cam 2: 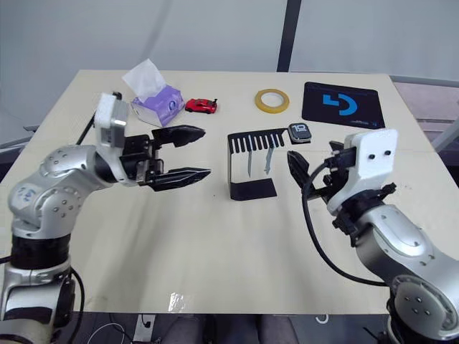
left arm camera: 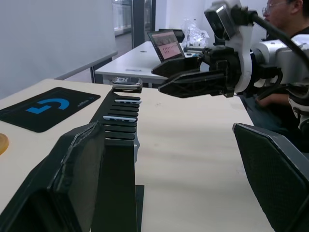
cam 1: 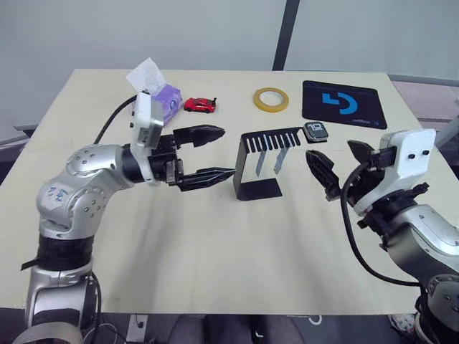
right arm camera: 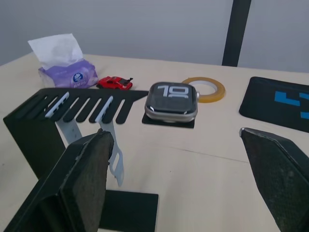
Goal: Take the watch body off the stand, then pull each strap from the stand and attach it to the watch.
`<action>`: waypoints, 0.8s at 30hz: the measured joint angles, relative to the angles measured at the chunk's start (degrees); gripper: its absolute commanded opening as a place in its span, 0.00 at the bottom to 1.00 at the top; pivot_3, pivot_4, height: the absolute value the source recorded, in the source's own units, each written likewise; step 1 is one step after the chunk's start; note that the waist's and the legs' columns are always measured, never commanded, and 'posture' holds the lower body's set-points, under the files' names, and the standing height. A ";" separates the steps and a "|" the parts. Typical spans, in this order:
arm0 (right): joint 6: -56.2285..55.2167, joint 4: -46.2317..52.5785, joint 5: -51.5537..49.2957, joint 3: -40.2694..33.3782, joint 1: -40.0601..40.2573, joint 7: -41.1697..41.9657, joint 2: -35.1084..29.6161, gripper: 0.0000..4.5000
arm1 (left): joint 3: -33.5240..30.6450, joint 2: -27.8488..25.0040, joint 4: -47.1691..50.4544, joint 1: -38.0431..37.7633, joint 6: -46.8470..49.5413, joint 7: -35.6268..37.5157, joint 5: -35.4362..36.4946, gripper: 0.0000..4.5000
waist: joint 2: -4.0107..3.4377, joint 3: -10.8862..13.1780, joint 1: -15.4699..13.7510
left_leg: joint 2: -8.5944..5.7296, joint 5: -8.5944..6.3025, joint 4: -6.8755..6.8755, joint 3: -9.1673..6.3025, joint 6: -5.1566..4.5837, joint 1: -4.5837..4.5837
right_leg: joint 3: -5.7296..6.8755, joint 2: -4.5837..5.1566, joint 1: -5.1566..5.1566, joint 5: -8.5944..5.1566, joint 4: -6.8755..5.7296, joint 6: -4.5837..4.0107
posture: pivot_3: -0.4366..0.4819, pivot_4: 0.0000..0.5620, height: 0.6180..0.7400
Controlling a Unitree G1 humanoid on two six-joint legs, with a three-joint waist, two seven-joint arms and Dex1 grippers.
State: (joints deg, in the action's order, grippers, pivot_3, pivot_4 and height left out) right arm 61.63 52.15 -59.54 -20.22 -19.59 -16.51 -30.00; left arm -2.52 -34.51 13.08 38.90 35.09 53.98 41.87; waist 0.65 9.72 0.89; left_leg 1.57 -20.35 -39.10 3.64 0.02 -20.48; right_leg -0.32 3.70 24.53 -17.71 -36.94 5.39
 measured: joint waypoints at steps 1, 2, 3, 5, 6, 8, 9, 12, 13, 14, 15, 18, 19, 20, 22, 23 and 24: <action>0.25 -0.01 -1.26 0.34 -1.37 -1.83 -0.25 0.99 | 0.78 0.79 -0.85 0.82 -0.92 0.29 -0.74 1.00 | 0.00 0.00 0.00 | 0.02 0.00 0.00 -0.01 0.00 -0.01 | 0.00 0.00 0.00 0.00 0.02 0.00 | 0.48 0.27 0.98; 0.46 -0.03 -2.25 0.67 -2.27 -3.30 -0.83 0.99 | 1.25 1.31 -1.39 1.36 -1.62 0.57 -1.35 1.00 | 0.00 0.00 0.03 | 0.02 0.00 0.00 -0.01 0.00 -0.02 | 0.00 0.00 0.00 0.00 0.02 0.00 | 0.48 0.27 0.98; 0.78 -0.07 -3.12 0.96 -2.82 -4.52 -1.20 0.99 | 1.43 1.90 -2.09 1.83 -2.20 0.72 -1.84 1.00 | 0.00 0.00 0.04 | 0.02 0.00 0.00 -0.01 0.00 -0.02 | 0.00 0.01 0.00 0.00 0.02 0.00 | 0.48 0.27 0.98; 1.06 -0.32 -4.91 2.11 -4.49 -7.61 -1.24 0.99 | 1.72 3.09 -3.26 2.67 -3.63 0.81 -3.05 1.00 | 0.00 0.00 0.22 | 0.05 0.00 0.00 -0.01 -0.01 -0.05 | 0.00 0.04 0.01 0.00 0.03 0.00 | 0.48 0.27 0.98; 1.07 -0.40 -5.64 2.52 -5.17 -8.85 -1.25 0.99 | 2.06 3.58 -3.57 3.10 -4.19 0.86 -3.59 1.00 | 0.00 0.00 0.28 | 0.07 0.00 0.00 -0.02 -0.01 -0.05 | 0.00 0.08 0.01 0.00 0.03 0.00 | 0.48 0.27 0.98; 1.12 -0.65 -6.77 3.67 -6.72 -11.50 -1.28 0.99 | 2.59 4.56 -4.12 3.56 -5.32 0.93 -4.44 1.00 | 0.00 0.00 0.52 | 0.07 0.00 0.00 -0.02 -0.01 -0.05 | -0.01 0.20 0.01 0.00 0.03 0.00 | 0.48 0.27 0.98; 1.12 -0.74 -7.28 4.15 -7.14 -12.78 -1.29 0.99 | 2.87 4.81 -4.40 3.57 -5.67 0.94 -4.82 1.00 | 0.00 0.00 0.65 | 0.09 0.00 0.00 -0.03 -0.01 -0.06 | 0.00 0.24 0.01 0.00 0.03 0.00 | 0.48 0.27 0.98; 1.14 -1.53 -8.19 5.49 -8.20 -16.31 -1.28 0.99 | 3.26 5.36 -4.79 3.57 -6.25 0.92 -5.61 1.00 | 0.00 0.00 0.78 | 0.09 0.00 0.00 -0.02 -0.01 -0.06 | 0.00 0.24 0.02 0.00 0.03 0.00 | 0.48 0.27 0.98; 1.14 -2.10 -8.22 6.18 -8.99 -17.55 -1.26 0.99 | 3.28 5.54 -4.83 3.62 -6.42 0.89 -5.93 1.00 | 0.00 0.00 0.79 | 0.09 0.00 0.00 -0.02 -0.01 -0.06 | 0.00 0.24 0.02 0.00 0.03 0.00 | 0.48 0.27 0.98; 1.14 -2.65 -8.25 6.57 -9.51 -18.26 -1.20 0.99 | 3.30 5.75 -4.87 3.74 -6.48 0.86 -6.11 1.00 | 0.00 0.00 0.75 | 0.10 0.00 0.00 -0.03 -0.01 -0.06 | 0.00 0.24 0.02 0.00 0.04 0.00 | 0.48 0.27 0.98; 1.14 -3.41 -8.25 6.90 -10.15 -19.28 -1.13 0.99 | 3.33 6.05 -4.92 3.97 -6.54 0.83 -6.30 1.00 | 0.00 0.00 0.70 | 0.09 0.00 0.00 -0.03 -0.01 -0.07 | 0.01 0.26 0.02 0.00 0.04 0.00 | 0.48 0.27 0.98; 1.12 -5.23 -8.70 7.74 -11.45 -21.48 -0.94 0.99 | 3.35 6.54 -4.94 4.76 -6.80 0.73 -6.51 1.00 | 0.00 0.00 0.69 | 0.08 0.00 0.00 -0.05 -0.01 -0.10 | 0.03 0.29 0.02 0.00 0.06 0.00 | 0.48 0.27 0.98; 1.13 -5.73 -8.95 8.15 -11.58 -22.05 -0.93 0.99 | 3.35 6.54 -4.94 4.88 -6.89 0.69 -6.59 1.00 | 0.00 0.00 0.69 | 0.08 0.00 0.00 -0.05 -0.02 -0.10 | 0.03 0.30 0.03 0.00 0.06 0.00 | 0.48 0.27 0.98; 1.13 -6.23 -9.09 8.63 -11.89 -22.50 -0.93 0.99 | 3.35 6.55 -4.94 4.89 -6.92 0.63 -6.66 1.00 | 0.00 0.00 0.69 | 0.08 -0.01 0.00 -0.05 -0.02 -0.12 | 0.04 0.31 0.03 0.00 0.07 0.00 | 0.48 0.27 0.98; 1.13 -7.41 -9.56 8.86 -12.92 -23.08 -0.94 0.99 | 3.35 6.64 -4.94 4.89 -6.92 0.54 -6.86 1.00 | 0.00 0.00 0.72 | 0.08 0.00 0.00 -0.05 -0.02 -0.14 | 0.04 0.31 0.05 0.00 0.07 0.00 | 0.48 0.27 0.98; 1.13 -7.66 -9.61 8.88 -13.26 -23.24 -0.95 0.99 | 3.35 6.66 -4.93 4.90 -6.93 0.49 -6.88 1.00 | 0.00 0.00 0.73 | 0.09 0.00 -0.01 -0.05 -0.02 -0.13 | 0.04 0.31 0.05 0.00 0.07 0.00 | 0.48 0.27 0.98; 1.13 -7.87 -9.64 9.01 -13.61 -23.47 -0.97 0.99 | 3.35 6.66 -4.94 4.91 -6.93 0.40 -6.91 1.00 | 0.00 0.00 0.73 | 0.10 -0.01 0.00 -0.06 -0.02 -0.13 | 0.04 0.31 0.05 0.00 0.07 0.00 | 0.48 0.27 0.98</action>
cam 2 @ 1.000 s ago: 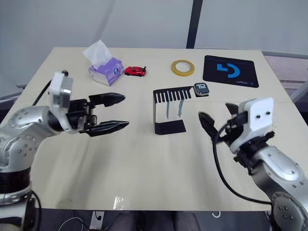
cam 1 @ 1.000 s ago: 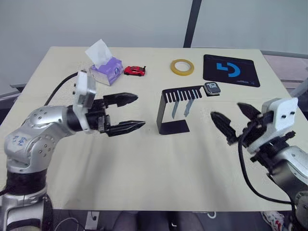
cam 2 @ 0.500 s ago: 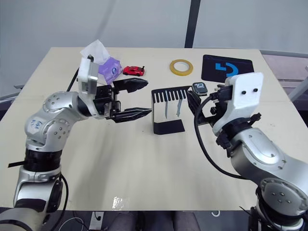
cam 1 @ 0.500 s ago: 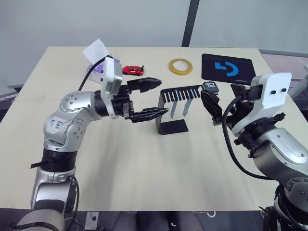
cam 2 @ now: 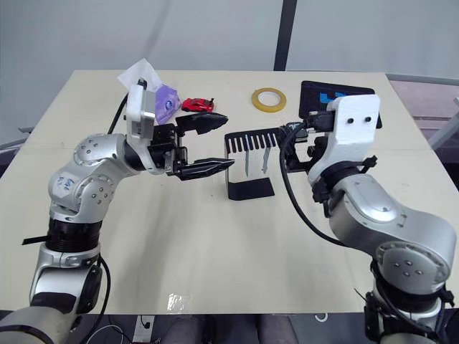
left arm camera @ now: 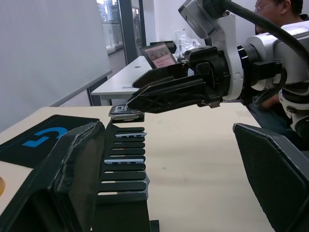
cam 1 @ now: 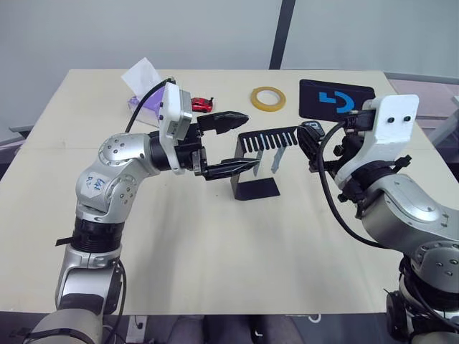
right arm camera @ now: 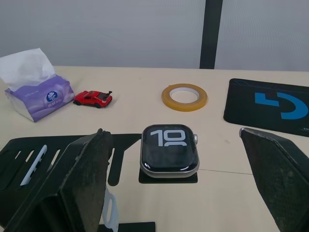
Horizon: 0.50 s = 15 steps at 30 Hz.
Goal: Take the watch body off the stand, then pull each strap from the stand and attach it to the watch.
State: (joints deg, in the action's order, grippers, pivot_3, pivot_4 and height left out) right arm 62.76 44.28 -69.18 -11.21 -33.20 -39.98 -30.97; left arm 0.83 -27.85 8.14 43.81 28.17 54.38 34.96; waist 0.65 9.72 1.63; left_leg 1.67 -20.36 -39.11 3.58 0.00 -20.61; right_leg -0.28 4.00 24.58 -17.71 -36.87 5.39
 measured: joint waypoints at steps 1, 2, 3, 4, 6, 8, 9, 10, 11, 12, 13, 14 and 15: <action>0.01 -0.39 0.01 0.34 -0.32 -0.15 -0.01 0.99 | 0.00 0.00 0.01 0.00 0.00 -0.12 -0.08 1.00 | 0.00 0.00 0.01 | 0.00 0.00 0.00 0.00 0.00 0.00 | 0.00 0.00 0.00 0.00 0.00 0.00 | 0.48 0.27 0.98; 0.02 -0.86 0.02 0.81 -0.46 -0.22 -0.01 0.99 | 0.00 0.00 0.02 0.00 0.00 -0.23 -0.14 1.00 | 0.00 0.00 0.01 | 0.00 0.00 0.00 0.00 0.00 0.00 | 0.00 0.00 0.00 0.00 0.00 0.00 | 0.48 0.27 0.98; 0.05 -1.32 0.03 1.22 -0.47 -0.27 -0.01 0.99 | 0.00 -0.01 0.06 0.00 0.00 -0.38 -0.18 1.00 | 0.00 0.00 0.00 | 0.00 0.00 0.00 0.00 0.00 0.00 | 0.00 0.00 0.00 0.00 0.01 0.00 | 0.48 0.27 0.98; 0.08 -1.86 0.13 1.80 -0.47 -0.36 0.00 0.99 | 0.00 -0.04 0.06 0.00 0.00 -0.52 -0.24 1.00 | 0.00 0.00 -0.02 | 0.00 0.00 0.00 0.00 0.00 -0.01 | 0.00 0.01 0.00 0.00 0.01 0.00 | 0.48 0.27 0.98; 0.09 -2.24 0.31 2.09 -0.46 -0.50 0.03 0.99 | -0.01 -0.06 0.08 0.00 0.00 -0.58 -0.27 1.00 | 0.00 0.00 -0.04 | 0.00 0.00 0.00 -0.01 -0.01 -0.03 | 0.01 0.02 0.01 0.00 0.02 0.00 | 0.48 0.27 0.98; 0.09 -2.58 0.83 2.09 -0.46 -0.63 0.04 0.99 | -0.06 -0.14 0.10 0.00 0.02 -0.74 -0.28 1.00 | 0.00 0.00 -0.04 | -0.01 -0.01 0.00 -0.02 -0.01 -0.04 | 0.03 0.04 0.01 0.00 0.03 0.00 | 0.48 0.27 0.98; 0.08 -2.89 0.96 2.12 -0.46 -0.63 0.08 0.99 | -0.07 -0.15 0.11 0.00 0.04 -0.89 -0.28 1.00 | 0.00 0.00 -0.04 | 0.00 0.00 0.00 -0.03 -0.01 -0.04 | 0.03 0.04 0.01 0.00 0.03 0.00 | 0.48 0.27 0.98; 0.08 -3.35 1.34 2.15 -0.45 -0.63 0.20 0.99 | -0.08 -0.18 0.18 0.00 0.08 -1.10 -0.28 1.00 | 0.00 0.00 -0.04 | -0.01 0.00 0.00 -0.03 -0.01 -0.04 | 0.03 0.04 0.01 0.00 0.03 0.00 | 0.48 0.27 0.98; 0.08 -3.68 1.56 2.18 -0.45 -0.63 0.25 0.99 | -0.08 -0.20 0.22 0.00 0.08 -1.14 -0.28 1.00 | 0.00 0.00 -0.03 | -0.01 -0.01 0.00 -0.03 -0.01 -0.04 | 0.03 0.04 0.01 0.00 0.04 0.00 | 0.48 0.27 0.98; 0.08 -3.90 1.75 2.18 -0.42 -0.63 0.28 0.99 | -0.08 -0.20 0.29 -0.01 0.13 -1.22 -0.27 1.00 | 0.00 0.00 -0.02 | 0.00 -0.01 0.00 -0.03 -0.01 -0.04 | 0.04 0.04 0.01 0.00 0.04 0.00 | 0.48 0.27 0.98; 0.08 -3.97 1.98 2.18 -0.35 -0.63 0.37 0.99 | -0.08 -0.21 0.44 -0.01 0.18 -1.30 -0.27 1.00 | 0.00 0.00 -0.01 | 0.00 -0.01 0.00 -0.03 -0.01 -0.05 | 0.03 0.04 0.02 0.00 0.04 0.00 | 0.48 0.27 0.98; 0.08 -3.97 2.09 2.18 -0.23 -0.63 0.55 0.99 | -0.09 -0.23 0.57 -0.01 0.19 -1.40 -0.27 1.00 | 0.00 0.00 -0.01 | 0.00 -0.01 0.01 -0.03 -0.01 -0.05 | 0.04 0.04 0.02 0.00 0.03 0.00 | 0.48 0.27 0.98; 0.07 -3.97 2.13 2.18 -0.16 -0.63 0.75 0.99 | -0.10 -0.24 0.62 -0.01 0.21 -1.49 -0.27 1.00 | 0.00 0.00 -0.01 | 0.00 -0.01 0.01 -0.03 -0.01 -0.05 | 0.03 0.04 0.02 0.00 0.04 0.00 | 0.48 0.27 0.98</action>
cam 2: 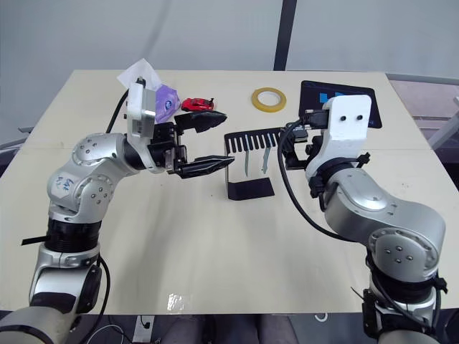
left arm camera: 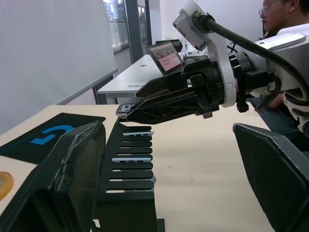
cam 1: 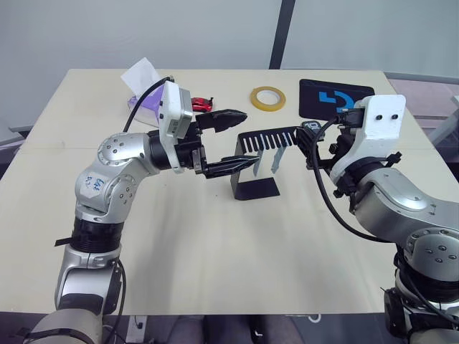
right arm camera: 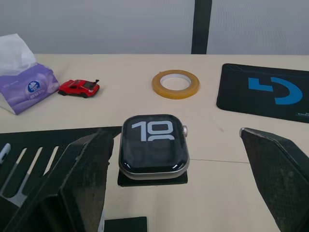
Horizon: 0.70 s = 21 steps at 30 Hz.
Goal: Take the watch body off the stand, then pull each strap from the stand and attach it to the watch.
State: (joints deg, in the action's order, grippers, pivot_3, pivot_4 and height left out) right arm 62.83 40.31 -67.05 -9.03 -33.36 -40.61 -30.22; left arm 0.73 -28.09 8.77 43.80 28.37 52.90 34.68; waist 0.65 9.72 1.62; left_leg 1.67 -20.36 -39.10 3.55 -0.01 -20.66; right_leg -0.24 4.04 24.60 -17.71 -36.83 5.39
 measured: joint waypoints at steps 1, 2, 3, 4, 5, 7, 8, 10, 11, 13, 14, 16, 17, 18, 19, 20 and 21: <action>0.00 0.00 0.05 0.00 0.05 0.00 0.27 0.99 | 0.00 -0.02 0.01 0.00 0.02 -0.11 0.00 1.00 | 0.00 0.00 0.00 | 0.00 0.00 0.00 0.00 0.00 0.00 | 0.00 0.00 0.00 0.00 0.00 0.00 | 0.48 0.27 0.98; 0.00 0.00 0.07 0.00 0.07 0.00 0.38 0.99 | -0.01 -0.04 0.01 0.00 0.04 -0.19 0.00 1.00 | 0.00 0.00 -0.01 | 0.00 0.00 0.00 0.00 0.00 0.00 | 0.00 0.00 0.00 0.00 0.00 0.00 | 0.48 0.27 0.98; 0.00 0.00 0.12 0.00 0.07 0.00 0.41 0.99 | -0.03 -0.08 0.01 0.00 0.06 -0.21 0.00 1.00 | 0.00 0.00 -0.03 | 0.00 0.00 0.00 0.00 0.00 0.00 | 0.00 0.00 0.00 0.00 0.00 0.00 | 0.48 0.27 0.98; 0.00 0.00 0.16 0.00 0.07 0.00 0.45 0.99 | -0.11 -0.09 0.01 0.00 0.07 -0.24 0.00 1.00 | 0.00 0.00 -0.03 | 0.00 0.00 0.00 0.00 0.00 -0.01 | 0.01 0.01 0.00 0.00 0.01 0.00 | 0.48 0.27 0.98; 0.00 0.00 0.17 0.00 0.07 0.00 0.48 0.99 | -0.14 -0.09 0.01 0.00 0.08 -0.25 0.00 1.00 | 0.00 0.00 -0.03 | 0.00 0.00 0.00 0.00 0.00 -0.01 | 0.01 0.01 0.00 0.00 0.01 0.00 | 0.48 0.27 0.98; 0.00 0.00 0.18 0.00 0.08 0.02 0.49 0.99 | -0.14 -0.09 0.00 0.00 0.08 -0.26 0.00 1.00 | 0.00 0.00 -0.02 | 0.00 0.00 0.00 -0.01 0.00 -0.01 | 0.01 0.01 0.00 0.00 0.01 0.00 | 0.48 0.27 0.98; 0.00 -0.02 0.17 0.00 0.08 0.07 0.49 0.99 | -0.13 -0.09 0.01 0.00 0.08 -0.26 -0.01 1.00 | 0.00 0.00 -0.02 | 0.00 0.00 0.00 -0.01 0.00 -0.01 | 0.01 0.01 0.00 0.00 0.02 0.00 | 0.48 0.27 0.98; 0.00 -0.05 0.16 0.00 0.07 0.22 0.49 0.99 | -0.13 -0.09 0.01 0.00 0.08 -0.27 -0.06 1.00 | 0.00 0.00 -0.01 | 0.00 0.00 0.00 -0.01 0.00 -0.01 | 0.01 0.01 0.00 0.00 0.02 0.00 | 0.48 0.27 0.98; 0.00 -0.06 0.16 0.00 0.07 0.26 0.49 0.99 | -0.13 -0.08 0.00 0.00 0.08 -0.29 -0.08 1.00 | 0.00 0.00 -0.01 | 0.00 0.00 0.00 -0.01 0.00 -0.01 | 0.01 0.01 0.00 0.00 0.02 0.00 | 0.48 0.27 0.98; 0.00 -0.11 0.14 0.00 0.07 0.33 0.49 0.99 | -0.13 -0.08 0.00 0.00 0.08 -0.34 -0.14 1.00 | 0.00 0.00 -0.02 | 0.00 0.00 0.00 -0.01 -0.01 -0.02 | 0.01 0.01 0.00 0.00 0.03 0.00 | 0.48 0.27 0.98; 0.00 -0.14 0.13 0.00 0.07 0.34 0.49 0.99 | -0.13 -0.08 0.00 0.00 0.08 -0.36 -0.17 1.00 | 0.00 0.00 -0.02 | 0.00 -0.01 0.00 -0.01 -0.01 -0.02 | 0.02 0.01 0.00 0.00 0.03 0.00 | 0.48 0.27 0.98; 0.00 -0.15 0.12 0.00 0.07 0.34 0.49 0.99 | -0.13 -0.08 0.00 0.00 0.08 -0.37 -0.26 1.00 | 0.00 0.00 -0.02 | 0.00 -0.01 0.00 -0.02 -0.01 -0.02 | 0.02 0.01 0.00 0.00 0.04 0.00 | 0.48 0.27 0.98; 0.00 -0.15 0.11 0.00 0.07 0.34 0.50 0.94 | -0.13 -0.08 0.00 0.00 0.08 -0.37 -0.33 1.00 | 0.00 0.00 -0.02 | 0.00 -0.01 0.00 -0.02 -0.01 -0.03 | 0.02 0.02 0.00 0.00 0.04 0.00 | 0.48 0.27 0.98; 0.00 -0.16 0.10 0.00 0.07 0.34 0.52 0.88 | -0.13 -0.08 0.00 -0.01 0.08 -0.36 -0.39 1.00 | 0.00 0.00 -0.02 | 0.00 -0.01 0.00 -0.02 -0.01 -0.03 | 0.02 0.02 0.00 0.00 0.04 0.00 | 0.48 0.27 0.98; 0.00 -0.16 0.09 -0.01 0.07 0.33 0.68 0.79 | -0.13 -0.08 0.01 -0.02 0.08 -0.36 -0.43 1.00 | 0.00 0.00 -0.01 | 0.00 -0.01 0.01 -0.02 -0.01 -0.03 | 0.02 0.02 0.00 0.00 0.05 0.00 | 0.48 0.27 0.98; 0.00 -0.16 0.08 -0.01 0.07 0.34 0.82 0.68 | -0.13 -0.08 0.01 -0.02 0.08 -0.36 -0.45 1.00 | 0.00 0.00 -0.01 | 0.00 -0.01 0.01 -0.02 -0.01 -0.03 | 0.02 0.02 0.00 0.00 0.05 0.00 | 0.48 0.27 0.98; 0.00 -0.16 0.00 -0.01 0.07 0.34 0.94 0.59 | -0.13 -0.08 0.00 -0.03 0.07 -0.36 -0.49 1.00 | 0.00 0.00 -0.02 | 0.00 -0.01 0.01 -0.02 -0.01 -0.03 | 0.02 0.02 0.00 0.00 0.05 0.00 | 0.48 0.27 0.98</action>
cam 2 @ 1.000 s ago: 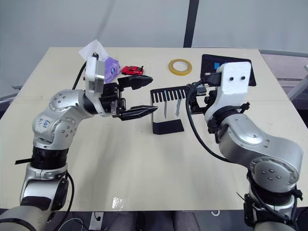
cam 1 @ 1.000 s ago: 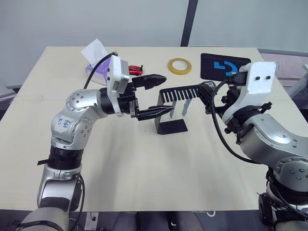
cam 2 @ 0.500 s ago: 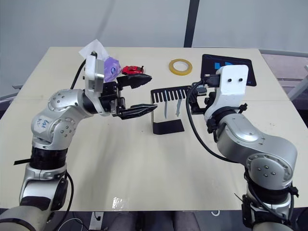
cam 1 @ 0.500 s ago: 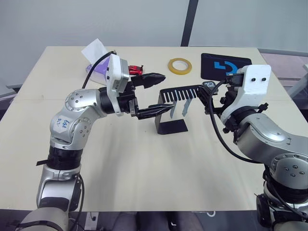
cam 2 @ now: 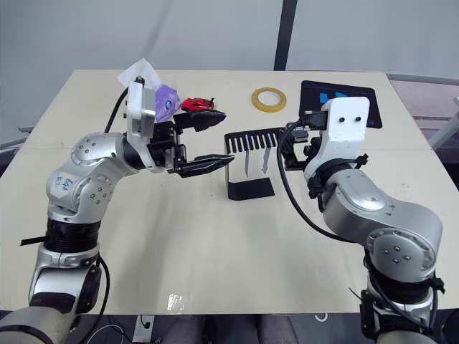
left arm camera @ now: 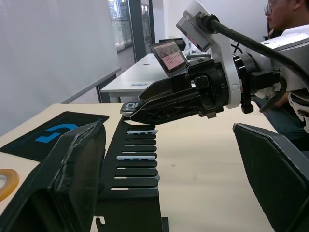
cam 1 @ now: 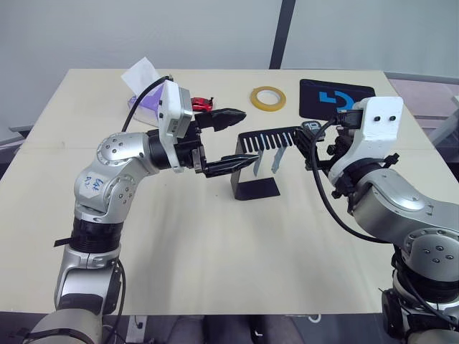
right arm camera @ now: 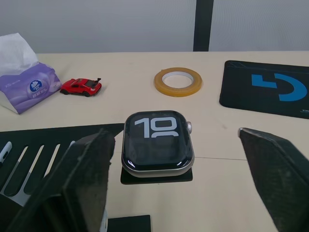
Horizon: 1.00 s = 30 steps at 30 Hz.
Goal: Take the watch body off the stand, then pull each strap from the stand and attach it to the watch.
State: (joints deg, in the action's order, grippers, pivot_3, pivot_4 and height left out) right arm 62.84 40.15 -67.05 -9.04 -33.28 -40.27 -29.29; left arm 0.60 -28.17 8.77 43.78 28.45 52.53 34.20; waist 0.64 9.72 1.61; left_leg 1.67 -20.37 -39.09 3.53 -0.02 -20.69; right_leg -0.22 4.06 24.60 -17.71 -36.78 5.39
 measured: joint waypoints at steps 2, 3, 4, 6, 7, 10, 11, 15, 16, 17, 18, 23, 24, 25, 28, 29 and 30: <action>0.00 0.00 -0.07 0.00 0.00 0.01 0.08 0.59 | 0.00 0.00 0.00 0.00 0.00 0.00 -0.07 1.00 | 0.00 0.00 -0.01 | 0.00 0.00 0.00 -0.01 0.00 -0.02 | 0.01 0.01 0.00 0.00 0.01 0.00 | 0.48 0.27 0.98; 0.00 0.00 -0.14 0.00 0.00 0.01 0.08 0.59 | 0.00 0.00 0.00 0.00 -0.01 0.01 -0.13 1.00 | 0.00 0.00 -0.01 | -0.01 0.00 0.00 -0.02 0.00 -0.02 | 0.02 0.02 0.00 0.00 0.01 0.00 | 0.48 0.27 0.98; 0.00 -0.01 -0.13 -0.01 0.00 0.01 0.08 0.59 | 0.00 0.00 0.00 0.00 -0.01 0.01 -0.19 1.00 | 0.00 0.00 -0.01 | -0.01 0.00 0.00 -0.03 0.00 -0.03 | 0.04 0.03 0.00 0.00 0.02 0.00 | 0.48 0.27 0.98; 0.00 -0.02 -0.14 -0.02 0.00 0.01 0.09 0.59 | 0.00 0.00 0.00 0.00 -0.01 0.01 -0.28 1.00 | 0.00 0.00 -0.01 | -0.01 0.00 0.00 -0.05 0.00 -0.06 | 0.05 0.03 0.01 0.00 0.03 0.00 | 0.48 0.27 0.98; 0.00 -0.02 -0.15 -0.02 0.00 0.01 0.09 0.59 | 0.00 0.00 0.00 0.00 -0.02 0.03 -0.36 1.00 | 0.00 0.00 -0.02 | -0.01 0.00 0.00 -0.06 0.00 -0.07 | 0.06 0.03 0.02 0.00 0.04 0.00 | 0.48 0.27 0.98; 0.00 -0.02 -0.16 -0.02 0.00 -0.02 0.36 0.59 | 0.00 0.00 -0.01 0.00 -0.11 0.09 -0.59 1.00 | 0.00 0.00 0.01 | -0.01 0.00 0.00 -0.07 0.00 -0.09 | 0.07 0.03 0.03 0.00 0.05 0.00 | 0.48 0.27 0.98; 0.00 -0.02 -0.17 -0.02 0.00 -0.02 0.50 0.59 | 0.00 0.00 -0.01 0.00 -0.18 0.10 -0.66 1.00 | 0.00 0.00 0.01 | 0.00 0.00 0.00 -0.07 -0.01 -0.09 | 0.07 0.03 0.03 0.00 0.05 0.00 | 0.48 0.27 0.98; 0.00 -0.02 -0.18 -0.02 -0.01 -0.02 0.54 0.59 | 0.00 0.01 -0.01 0.00 -0.21 0.11 -0.72 1.00 | 0.00 0.00 0.00 | 0.00 0.00 0.00 -0.08 -0.01 -0.10 | 0.08 0.04 0.04 0.00 0.05 0.00 | 0.48 0.27 0.98; 0.00 -0.02 -0.18 -0.02 -0.01 -0.02 0.54 0.53 | 0.00 0.01 -0.02 0.00 -0.22 0.11 -0.72 1.00 | 0.00 0.00 0.01 | 0.00 0.00 0.00 -0.08 -0.01 -0.10 | 0.08 0.04 0.04 0.00 0.05 0.00 | 0.48 0.27 0.98; 0.00 -0.02 -0.18 -0.02 -0.01 0.01 0.54 0.47 | 0.00 0.01 -0.01 0.00 -0.22 0.11 -0.73 1.00 | 0.00 0.00 0.01 | 0.00 0.00 0.00 -0.08 -0.01 -0.11 | 0.08 0.04 0.05 0.00 0.06 0.00 | 0.48 0.27 0.98; 0.00 -0.01 -0.20 -0.02 -0.02 0.18 0.53 0.41 | 0.00 0.02 -0.01 0.00 -0.22 0.10 -0.73 1.00 | 0.00 0.00 0.01 | 0.00 0.00 0.00 -0.08 -0.01 -0.12 | 0.08 0.04 0.05 0.00 0.06 0.00 | 0.48 0.27 0.98; 0.00 0.02 0.08 -0.02 -0.31 1.60 -0.23 0.35 | 0.00 0.02 -0.01 0.00 -0.22 0.08 -0.73 1.00 | 0.00 0.00 -0.01 | 0.00 0.01 0.00 -0.14 -0.02 -0.22 | 0.13 0.04 0.08 0.01 0.13 0.01 | 0.48 0.27 0.98; 0.02 0.06 0.05 -0.02 -0.31 1.89 -0.39 0.35 | 0.00 0.03 -0.01 0.00 -0.22 0.08 -0.73 1.00 | 0.00 0.00 0.00 | 0.00 0.01 0.00 -0.14 -0.02 -0.27 | 0.13 0.04 0.14 0.01 0.14 0.01 | 0.48 0.27 0.98; 0.04 0.11 0.03 -0.02 -0.31 2.03 -0.60 0.35 | 0.00 0.05 -0.01 0.00 -0.22 0.08 -0.73 1.00 | 0.00 0.00 0.00 | -0.01 0.01 -0.01 -0.14 -0.03 -0.31 | 0.14 0.05 0.18 0.01 0.14 0.02 | 0.48 0.27 0.98; 0.04 0.29 -0.04 -0.02 -0.33 2.48 -1.38 0.35 | 0.00 0.13 -0.01 0.00 -0.22 0.07 -0.73 1.00 | 0.00 0.00 -0.01 | -0.01 0.02 -0.02 -0.16 -0.03 -0.43 | 0.16 0.06 0.29 0.01 0.13 0.02 | 0.48 0.27 0.98; 0.04 0.35 -0.04 -0.02 -0.35 2.67 -1.55 0.35 | 0.00 0.17 -0.01 0.00 -0.22 0.07 -0.73 1.00 | 0.00 0.00 -0.01 | -0.01 0.02 -0.02 -0.16 -0.03 -0.44 | 0.16 0.06 0.31 0.01 0.13 0.02 | 0.48 0.27 0.98; 0.03 0.39 -0.04 -0.02 -0.40 2.96 -1.61 0.35 | 0.00 0.24 -0.01 0.00 -0.21 0.07 -0.73 1.00 | 0.00 0.00 0.00 | -0.01 0.02 -0.02 -0.16 -0.03 -0.46 | 0.16 0.06 0.33 0.02 0.13 0.02 | 0.48 0.27 0.98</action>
State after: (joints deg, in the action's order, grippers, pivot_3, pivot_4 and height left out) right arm 62.87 40.54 -67.08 -9.06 -33.69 -37.31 -30.90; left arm 0.60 -27.93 8.77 43.78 28.23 52.61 33.47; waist 0.64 9.72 1.60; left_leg 1.66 -20.35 -39.11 3.37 -0.06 -21.15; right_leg -0.06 4.12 24.93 -17.70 -36.65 5.42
